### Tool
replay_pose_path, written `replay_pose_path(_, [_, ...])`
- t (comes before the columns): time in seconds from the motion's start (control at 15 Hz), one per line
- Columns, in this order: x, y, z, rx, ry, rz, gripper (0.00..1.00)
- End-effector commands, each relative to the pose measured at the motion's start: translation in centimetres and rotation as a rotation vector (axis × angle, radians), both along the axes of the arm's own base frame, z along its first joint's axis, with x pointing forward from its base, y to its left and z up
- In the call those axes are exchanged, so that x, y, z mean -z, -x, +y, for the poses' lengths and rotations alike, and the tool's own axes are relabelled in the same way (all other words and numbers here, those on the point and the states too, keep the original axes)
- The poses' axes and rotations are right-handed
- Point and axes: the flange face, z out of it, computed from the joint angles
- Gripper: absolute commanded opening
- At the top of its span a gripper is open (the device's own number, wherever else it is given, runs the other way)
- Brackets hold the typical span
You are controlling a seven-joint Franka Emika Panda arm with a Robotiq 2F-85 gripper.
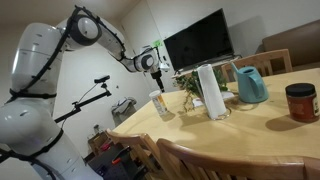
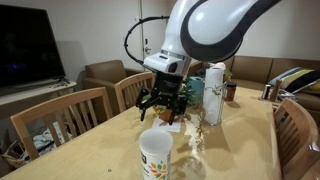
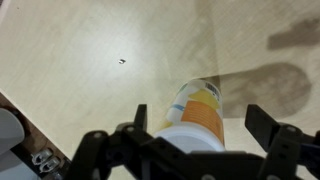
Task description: Move the paper towel holder to the right, remove the lid from the white can on the left
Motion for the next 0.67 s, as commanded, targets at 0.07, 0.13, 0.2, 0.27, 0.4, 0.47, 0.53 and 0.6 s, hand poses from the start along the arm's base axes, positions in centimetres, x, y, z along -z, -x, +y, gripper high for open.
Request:
replay_pose_path(0.07, [-0.07, -0.20, -0.01, 0.000, -0.009, 0.005, 1.00])
replay_pose_path(0.13, [-0.03, -0.10, -0.02, -0.002, -0.012, 0.003, 1.00])
replay_pose_path(0.2, [0.05, -0.04, -0.04, -0.001, -0.015, 0.004, 1.00])
replay_pose_path(0.27, [0.13, 0.04, -0.08, -0.003, -0.019, 0.002, 1.00])
replay_pose_path(0.4, [0.11, 0.01, -0.22, 0.003, -0.022, 0.003, 1.00])
replay_pose_path(0.47, [0.03, -0.04, -0.22, 0.003, -0.027, 0.002, 1.00])
replay_pose_path(0.53, [-0.13, 0.01, -0.13, -0.001, -0.033, -0.007, 1.00])
replay_pose_path(0.6, [-0.27, 0.13, -0.02, -0.008, -0.040, -0.015, 1.00])
